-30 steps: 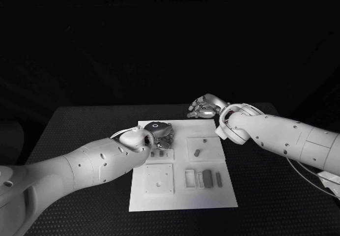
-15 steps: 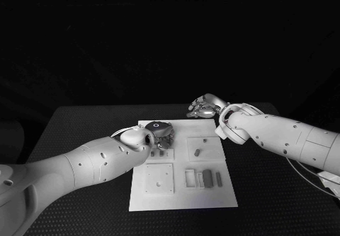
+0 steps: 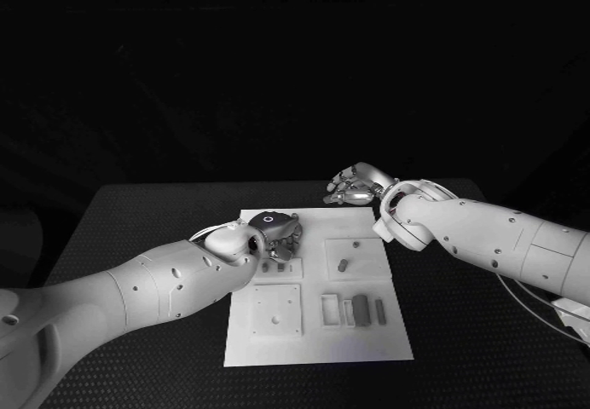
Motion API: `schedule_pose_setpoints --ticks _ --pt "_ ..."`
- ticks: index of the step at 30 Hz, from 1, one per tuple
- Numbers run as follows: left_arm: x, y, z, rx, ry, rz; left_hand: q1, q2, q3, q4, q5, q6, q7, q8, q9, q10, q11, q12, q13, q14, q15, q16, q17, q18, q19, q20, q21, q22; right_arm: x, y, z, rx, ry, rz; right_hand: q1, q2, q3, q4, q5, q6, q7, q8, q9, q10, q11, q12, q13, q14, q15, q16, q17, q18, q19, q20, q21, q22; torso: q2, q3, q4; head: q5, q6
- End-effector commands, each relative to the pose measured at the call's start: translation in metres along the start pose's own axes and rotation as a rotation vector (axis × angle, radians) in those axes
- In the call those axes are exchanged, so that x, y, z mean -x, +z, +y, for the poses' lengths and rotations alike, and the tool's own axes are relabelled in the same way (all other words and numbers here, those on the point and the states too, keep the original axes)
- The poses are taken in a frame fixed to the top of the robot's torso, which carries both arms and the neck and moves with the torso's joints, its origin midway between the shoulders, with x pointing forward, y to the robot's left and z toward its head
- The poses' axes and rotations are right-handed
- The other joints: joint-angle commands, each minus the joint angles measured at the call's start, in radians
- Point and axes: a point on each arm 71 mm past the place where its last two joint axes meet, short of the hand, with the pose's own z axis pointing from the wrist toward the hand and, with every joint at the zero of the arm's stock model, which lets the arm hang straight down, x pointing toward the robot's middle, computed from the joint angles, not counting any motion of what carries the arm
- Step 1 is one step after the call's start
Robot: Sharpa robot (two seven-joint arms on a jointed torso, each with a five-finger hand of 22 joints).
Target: Assemble the parts on the task board
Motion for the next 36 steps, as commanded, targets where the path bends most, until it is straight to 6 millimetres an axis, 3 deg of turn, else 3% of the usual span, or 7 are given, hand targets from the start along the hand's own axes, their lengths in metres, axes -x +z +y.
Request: schedule_pose_setpoints --ticks 1,8,17,36 --pt "0.0 -0.003 -0.002 -0.025 -0.026 -0.03 0.023 0.015 0.005 -0.001 -0.001 0.009 0.001 0.006 0.001 0.042 0.0 0.017 0.041 0.019 -0.011 0.006 0.001 0.108 0.007 -0.003 0.005 0.023 0.0 0.0 0.001 0.014 0.001 0.0 0.008 0.0 -0.005 -0.001 0.003 -0.005 0.012 0.002 -0.002 0.002 0.007 -0.006 -0.002 0.0 0.007 -0.007 0.001 -0.01 -0.006 -0.001 -0.007 0.002 0.0 0.0009 -0.0019 0.0 0.003" --pt "0.014 -0.007 0.003 -0.009 -0.096 -0.061 0.026 0.013 0.006 -0.001 -0.001 0.012 -0.001 0.005 0.002 0.043 -0.001 0.016 0.043 0.023 -0.013 0.006 0.002 0.107 0.009 -0.006 0.007 0.023 0.002 -0.001 -0.001 0.009 0.003 -0.001 0.009 0.0 -0.006 0.0 0.003 -0.005 0.012 0.002 -0.002 0.002 0.007 -0.006 -0.003 -0.001 0.007 -0.009 0.002 -0.01 -0.007 -0.001 -0.008 0.003 -0.002 -0.0003 0.0037 -0.005 0.001" --pt "0.03 -0.015 0.016 0.013 -0.117 -0.067 0.027 0.012 0.007 -0.001 0.002 0.014 -0.001 0.005 0.003 0.045 -0.001 0.015 0.046 0.025 -0.013 0.007 0.002 0.106 0.01 -0.007 0.008 0.023 0.002 -0.002 -0.001 0.009 0.003 0.003 0.01 -0.001 -0.007 0.0 0.003 -0.006 0.012 0.001 -0.003 -0.002 0.008 -0.008 -0.007 -0.005 0.009 -0.014 0.003 -0.012 -0.011 -0.001 -0.012 0.007 -0.002 0.0009 0.0036 -0.001 0.004" --pt "0.026 -0.023 0.034 0.044 -0.109 -0.025 0.028 0.012 0.008 -0.001 0.006 0.014 -0.001 0.003 0.003 0.046 -0.002 0.013 0.048 0.026 -0.014 0.008 0.004 0.105 0.01 -0.009 0.01 0.023 0.001 -0.001 -0.002 0.007 0.003 0.009 0.011 -0.001 -0.007 0.001 0.003 -0.007 0.012 0.001 -0.004 -0.002 0.009 -0.007 -0.008 -0.005 0.01 -0.015 0.004 -0.013 -0.011 -0.001 -0.013 0.01 -0.001 -0.0007 0.0029 0.005 0.001"
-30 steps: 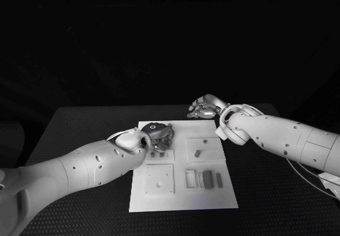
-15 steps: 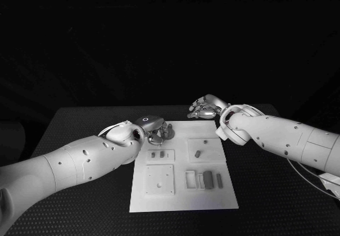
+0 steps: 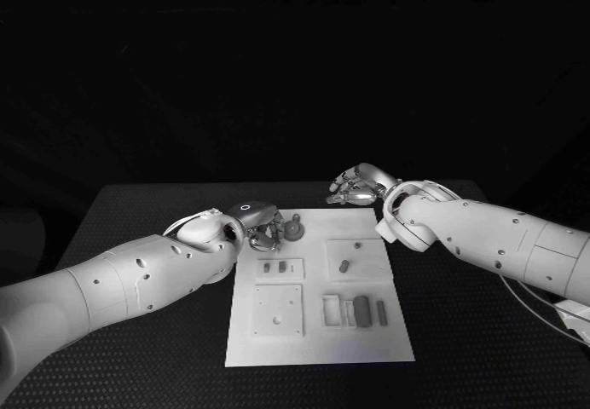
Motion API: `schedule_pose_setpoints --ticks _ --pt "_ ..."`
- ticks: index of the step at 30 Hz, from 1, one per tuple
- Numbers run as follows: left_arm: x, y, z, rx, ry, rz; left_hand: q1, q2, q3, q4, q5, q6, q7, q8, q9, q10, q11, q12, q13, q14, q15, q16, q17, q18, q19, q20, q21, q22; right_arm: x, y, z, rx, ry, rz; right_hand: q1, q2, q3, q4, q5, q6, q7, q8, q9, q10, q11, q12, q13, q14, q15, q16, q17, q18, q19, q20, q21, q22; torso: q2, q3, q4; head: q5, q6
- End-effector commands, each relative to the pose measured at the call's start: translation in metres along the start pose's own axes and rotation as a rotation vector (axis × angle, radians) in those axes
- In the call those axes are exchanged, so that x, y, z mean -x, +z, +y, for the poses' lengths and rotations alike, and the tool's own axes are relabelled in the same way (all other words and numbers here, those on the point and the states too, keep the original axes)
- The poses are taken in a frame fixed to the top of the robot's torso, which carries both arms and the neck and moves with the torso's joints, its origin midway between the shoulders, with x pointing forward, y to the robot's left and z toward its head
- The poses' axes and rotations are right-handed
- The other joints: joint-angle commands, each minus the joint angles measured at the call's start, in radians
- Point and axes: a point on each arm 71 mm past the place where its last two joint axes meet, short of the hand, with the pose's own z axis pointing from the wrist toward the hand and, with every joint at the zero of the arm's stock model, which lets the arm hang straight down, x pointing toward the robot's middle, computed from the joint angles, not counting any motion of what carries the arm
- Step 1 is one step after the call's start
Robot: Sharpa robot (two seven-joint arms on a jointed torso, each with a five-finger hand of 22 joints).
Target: Assemble the parts on the task board
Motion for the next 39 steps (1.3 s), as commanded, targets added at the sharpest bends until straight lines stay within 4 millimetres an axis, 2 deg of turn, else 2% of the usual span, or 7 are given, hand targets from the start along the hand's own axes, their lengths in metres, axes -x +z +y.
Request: schedule_pose_setpoints --ticks 1,5,23,35,39 --pt "-0.0012 0.0009 -0.0021 -0.012 -0.006 0.023 0.019 0.019 0.006 0.002 0.006 0.006 0.0 0.002 0.001 0.032 -0.001 0.013 0.049 0.013 -0.008 0.004 0.002 0.105 0.002 -0.004 0.003 0.023 -0.0012 0.0002 0.0013 0.012 0.001 0.012 0.011 -0.001 -0.007 0.001 0.003 -0.006 0.012 0.001 -0.002 0.002 0.005 -0.004 -0.002 -0.001 0.006 -0.007 0.002 -0.013 -0.01 0.0 -0.006 0.002 0.0 -0.0007 -0.0006 0.003 -0.002" --pt "-0.0026 0.0002 -0.0005 -0.007 -0.006 0.042 0.018 0.019 0.006 0.002 0.006 0.006 0.0 0.001 0.001 0.032 -0.001 0.012 0.049 0.013 -0.008 0.004 0.002 0.105 0.002 -0.005 0.003 0.023 -0.0008 0.0001 0.0006 0.01 0.001 0.011 0.011 -0.001 -0.007 0.001 0.003 -0.007 0.012 0.001 -0.002 0.002 0.005 -0.004 -0.002 -0.001 0.006 -0.007 0.002 -0.013 -0.01 0.0 -0.006 0.002 0.001 0.0001 -0.0028 0.004 -0.003" --pt "-0.0058 -0.0016 0.0005 -0.005 -0.013 0.085 0.017 0.02 0.005 0.002 0.008 0.005 0.001 -0.001 0.001 0.033 -0.001 0.01 0.052 0.016 -0.009 0.006 0.004 0.104 0.002 -0.006 0.005 0.023 0.0002 -0.0001 -0.0005 0.007 0.0 0.007 0.013 -0.001 -0.008 0.001 0.003 -0.006 0.012 0.001 -0.002 0.002 0.005 -0.003 -0.005 -0.003 0.007 -0.011 0.003 -0.014 -0.012 0.0 -0.009 0.006 0.001 0.0013 -0.0029 0.007 -0.006" --pt "-0.0064 -0.0026 0.0017 -0.003 -0.016 0.093 0.017 0.021 0.005 0.002 0.008 0.006 0.0 -0.002 0.002 0.035 -0.002 0.009 0.055 0.018 -0.009 0.009 0.006 0.103 0.003 -0.008 0.007 0.023 0.0002 -0.0001 -0.0006 0.007 0.0 0.008 0.013 -0.001 -0.008 0.001 0.003 -0.007 0.012 0.001 -0.003 0.002 0.005 -0.003 -0.006 -0.003 0.007 -0.011 0.004 -0.014 -0.013 0.0 -0.009 0.007 0.0 0.0012 -0.0023 0.005 -0.008" --pt "-0.0066 -0.0028 0.0015 -0.005 -0.016 0.095 0.016 0.021 0.004 0.002 0.008 0.006 0.001 -0.002 0.002 0.035 -0.002 0.009 0.055 0.019 -0.01 0.01 0.007 0.103 0.003 -0.008 0.007 0.023 0.0001 0.0001 -0.0004 0.007 0.0 0.007 0.013 -0.003 -0.009 0.001 0.003 -0.007 0.012 0.001 -0.003 0.0 0.006 -0.004 -0.007 -0.005 0.008 -0.014 0.004 -0.015 -0.015 0.0 -0.011 0.009 0.001 0.0013 -0.0027 0.0 -0.007"
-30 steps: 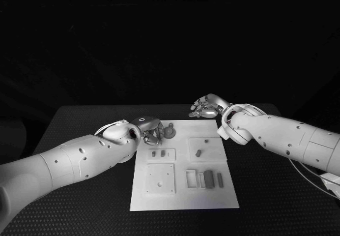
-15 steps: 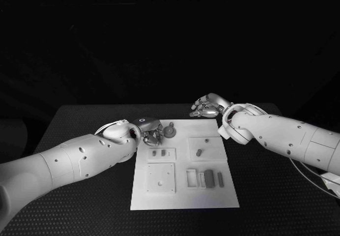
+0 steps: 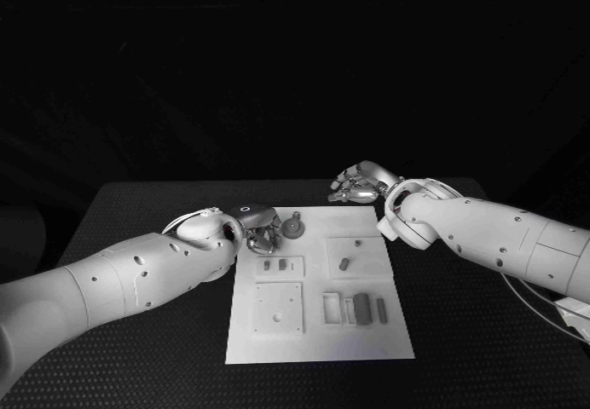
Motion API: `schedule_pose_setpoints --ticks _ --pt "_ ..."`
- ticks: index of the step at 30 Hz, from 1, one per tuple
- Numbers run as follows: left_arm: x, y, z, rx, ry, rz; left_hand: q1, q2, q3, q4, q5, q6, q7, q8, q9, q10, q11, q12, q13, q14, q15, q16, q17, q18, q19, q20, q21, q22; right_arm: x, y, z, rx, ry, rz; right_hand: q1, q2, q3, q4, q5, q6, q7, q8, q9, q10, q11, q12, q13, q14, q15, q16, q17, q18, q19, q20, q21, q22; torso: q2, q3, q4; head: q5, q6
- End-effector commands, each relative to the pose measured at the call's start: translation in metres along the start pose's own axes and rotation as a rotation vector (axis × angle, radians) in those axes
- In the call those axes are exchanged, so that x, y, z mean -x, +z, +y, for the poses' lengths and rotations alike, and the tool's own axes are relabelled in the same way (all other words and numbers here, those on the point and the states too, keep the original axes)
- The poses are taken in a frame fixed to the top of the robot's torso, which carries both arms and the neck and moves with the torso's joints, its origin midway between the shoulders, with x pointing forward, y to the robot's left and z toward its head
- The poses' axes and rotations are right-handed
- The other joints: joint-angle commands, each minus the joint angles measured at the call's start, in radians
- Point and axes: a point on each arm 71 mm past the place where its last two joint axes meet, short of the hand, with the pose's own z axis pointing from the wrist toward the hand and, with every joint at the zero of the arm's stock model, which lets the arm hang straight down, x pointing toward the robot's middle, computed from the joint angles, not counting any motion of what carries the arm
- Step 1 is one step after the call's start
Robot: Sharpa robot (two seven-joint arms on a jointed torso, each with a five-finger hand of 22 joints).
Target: Assemble the parts on the task board
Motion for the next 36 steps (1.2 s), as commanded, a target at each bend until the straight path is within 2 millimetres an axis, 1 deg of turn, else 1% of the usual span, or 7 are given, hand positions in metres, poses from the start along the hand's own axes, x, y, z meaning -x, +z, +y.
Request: schedule_pose_setpoints --ticks 1,8,12,22,24,28,36 --pt "-0.0005 0.0002 -0.0022 -0.013 -0.006 0.013 0.012 0.025 0.004 -0.001 0.004 0.006 0.001 -0.002 0.002 0.031 0.001 0.009 0.055 0.013 -0.009 0.006 0.002 0.103 0.002 -0.005 0.004 0.023 -0.001 0.0002 0.0012 0.01 0.0 0.009 0.009 0.001 -0.006 -0.002 0.003 -0.008 0.013 0.001 -0.002 0.0 0.006 -0.004 -0.002 -0.003 0.006 -0.007 0.001 -0.016 -0.008 0.0 -0.007 0.002 0.0 0.0001 -0.0001 -0.003 0.0" --pt "-0.0008 0.0018 -0.0049 -0.018 -0.012 0.015 0.012 0.025 0.004 -0.001 0.005 0.006 0.001 -0.003 0.002 0.032 0.001 0.008 0.056 0.013 -0.01 0.007 0.002 0.103 0.002 -0.005 0.004 0.023 -0.0011 0.0007 0.0012 0.01 0.0 0.008 0.009 0.002 -0.007 -0.001 0.003 -0.008 0.013 0.001 -0.002 -0.001 0.007 -0.004 -0.004 -0.005 0.007 -0.01 0.002 -0.017 -0.011 0.0 -0.01 0.005 0.0 -0.0001 0.0008 -0.002 0.002" --pt "-0.0013 0.002 -0.0052 -0.019 -0.011 0.019 0.013 0.026 0.004 -0.001 0.006 0.006 0.001 -0.003 0.002 0.032 0.001 0.008 0.057 0.013 -0.01 0.007 0.003 0.103 0.002 -0.006 0.004 0.023 -0.0013 0.0009 0.0013 0.01 0.0 0.009 0.01 0.003 -0.007 -0.001 0.003 -0.008 0.013 0.001 -0.003 -0.002 0.007 -0.004 -0.005 -0.006 0.008 -0.011 0.003 -0.018 -0.012 0.0 -0.011 0.007 0.001 0.0001 -0.0002 -0.001 0.001" --pt "-0.0022 0.0031 -0.0066 -0.021 -0.011 0.022 0.013 0.026 0.005 -0.001 0.006 0.006 0.001 -0.003 0.002 0.032 0.001 0.007 0.058 0.014 -0.01 0.008 0.004 0.103 0.003 -0.006 0.005 0.023 -0.0015 0.001 0.0015 0.011 0.0 0.009 0.011 0.003 -0.008 0.0 0.003 -0.009 0.013 0.001 -0.004 -0.006 0.009 -0.006 -0.01 -0.01 0.01 -0.017 0.004 -0.021 -0.018 0.0 -0.015 0.014 0.0 -0.0003 0.0004 -0.001 0.0" --pt "-0.0025 0.0034 -0.0069 -0.02 -0.01 0.025 0.013 0.026 0.005 -0.001 0.006 0.006 0.001 -0.003 0.002 0.032 0.001 0.007 0.058 0.014 -0.01 0.008 0.004 0.103 0.003 -0.006 0.005 0.023 -0.0016 0.0011 0.0016 0.011 0.0 0.01 0.011 0.003 -0.008 0.0 0.003 -0.009 0.013 0.001 -0.004 -0.006 0.009 -0.006 -0.01 -0.01 0.01 -0.018 0.004 -0.021 -0.019 0.0 -0.016 0.014 0.0 -0.0001 -0.0003 0.0 0.0" --pt "-0.005 0.0042 -0.0059 -0.013 -0.005 0.044 0.013 0.026 0.005 -0.001 0.006 0.006 0.001 -0.004 0.002 0.032 0.001 0.007 0.058 0.014 -0.01 0.008 0.004 0.103 0.003 -0.006 0.005 0.023 -0.0015 0.0011 0.0015 0.011 0.0 0.009 0.011 0.003 -0.009 0.0 0.003 -0.009 0.013 0.001 -0.004 -0.006 0.009 -0.006 -0.011 -0.01 0.011 -0.018 0.004 -0.022 -0.02 0.0 -0.017 0.015 0.001 -0.0001 -0.0012 0.001 0.0" --pt "-0.0098 0.0068 -0.0021 0.003 0.019 0.064 0.013 0.027 0.005 -0.001 0.006 0.005 0.001 -0.004 0.003 0.031 0.001 0.006 0.059 0.014 -0.01 0.008 0.004 0.103 0.003 -0.007 0.006 0.023 -0.0017 0.0013 0.0016 0.012 0.0 0.011 0.011 0.003 -0.009 0.0 0.003 -0.009 0.013 0.001 -0.005 -0.006 0.009 -0.006 -0.012 -0.01 0.011 -0.019 0.005 -0.023 -0.022 0.0 -0.018 0.017 0.001 -0.0006 -0.0007 -0.001 -0.003"
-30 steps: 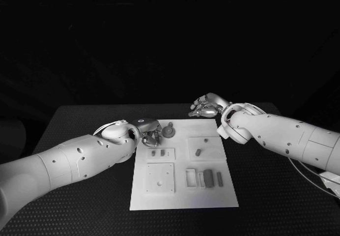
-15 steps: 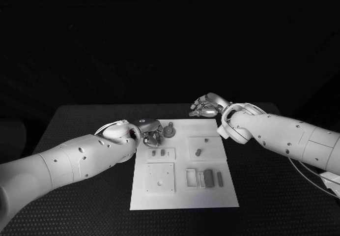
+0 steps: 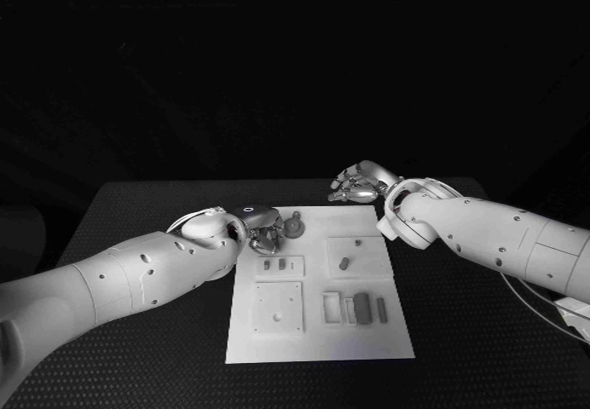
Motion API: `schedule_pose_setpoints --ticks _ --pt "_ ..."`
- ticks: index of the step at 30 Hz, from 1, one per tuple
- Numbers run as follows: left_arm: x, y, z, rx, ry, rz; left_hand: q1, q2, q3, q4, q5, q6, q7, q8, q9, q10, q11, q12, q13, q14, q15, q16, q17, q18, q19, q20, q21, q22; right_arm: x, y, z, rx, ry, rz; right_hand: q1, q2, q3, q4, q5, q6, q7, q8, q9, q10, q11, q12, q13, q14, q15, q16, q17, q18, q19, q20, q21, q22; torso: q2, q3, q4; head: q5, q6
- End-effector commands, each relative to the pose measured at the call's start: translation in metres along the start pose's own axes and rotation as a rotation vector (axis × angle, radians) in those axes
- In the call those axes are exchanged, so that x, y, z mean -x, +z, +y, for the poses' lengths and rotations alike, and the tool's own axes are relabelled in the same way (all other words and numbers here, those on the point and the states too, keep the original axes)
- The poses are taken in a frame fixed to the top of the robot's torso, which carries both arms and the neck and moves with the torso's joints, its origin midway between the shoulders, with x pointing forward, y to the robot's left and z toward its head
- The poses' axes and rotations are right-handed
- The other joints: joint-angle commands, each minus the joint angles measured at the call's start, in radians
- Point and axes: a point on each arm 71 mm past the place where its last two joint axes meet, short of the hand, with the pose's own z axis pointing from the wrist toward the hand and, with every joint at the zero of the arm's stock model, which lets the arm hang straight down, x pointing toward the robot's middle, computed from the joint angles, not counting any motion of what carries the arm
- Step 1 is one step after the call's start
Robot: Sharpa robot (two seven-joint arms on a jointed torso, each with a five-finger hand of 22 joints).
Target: Assemble the parts on the task board
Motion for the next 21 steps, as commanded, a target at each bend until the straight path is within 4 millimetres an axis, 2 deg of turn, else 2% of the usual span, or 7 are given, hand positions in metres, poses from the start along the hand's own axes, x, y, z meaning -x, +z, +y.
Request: schedule_pose_setpoints --ticks 1,15,21 --pt "-0.007 0.001 0.001 0.005 0.017 0.042 0.016 0.024 0.004 0.0 0.006 0.005 0.001 -0.004 0.001 0.031 0.001 0.005 0.059 0.013 -0.009 0.005 0.001 0.102 0.002 -0.007 0.006 0.023 -0.001 0.0 0.001 0.012 0.0 0.011 0.008 -0.001 -0.004 0.0 0.003 -0.009 0.013 0.001 -0.002 -0.003 0.006 -0.006 -0.001 -0.003 0.004 -0.004 0.001 -0.012 -0.008 0.0 -0.007 0.001 0.0 -0.0001 0.0004 -0.001 -0.002" --pt "-0.02 0.005 0.0 0.002 0.017 0.085 0.018 0.028 0.005 -0.001 0.004 0.009 0.0 -0.003 0.002 0.032 0.001 0.005 0.061 0.013 -0.01 0.006 0.003 0.102 0.002 -0.007 0.007 0.023 -0.001 0.0 0.002 0.014 0.0 0.011 0.008 -0.002 -0.004 0.0 0.003 -0.009 0.013 0.001 -0.002 -0.003 0.006 -0.006 -0.002 -0.003 0.004 -0.005 0.002 -0.012 -0.009 0.0 -0.008 0.003 0.0 0.0 0.0 -0.005 -0.004" --pt "-0.02 0.003 0.001 -0.002 0.014 0.084 0.017 0.028 0.004 -0.001 0.003 0.01 -0.001 -0.002 0.003 0.033 0.001 0.004 0.062 0.013 -0.01 0.006 0.003 0.102 0.002 -0.008 0.007 0.023 -0.001 0.0 0.001 0.012 0.0 0.011 0.008 -0.002 -0.004 0.001 0.003 -0.009 0.013 0.001 -0.002 -0.003 0.006 -0.006 -0.003 -0.003 0.004 -0.005 0.002 -0.013 -0.009 0.0 -0.008 0.004 -0.001 0.0012 0.0003 -0.006 -0.004"
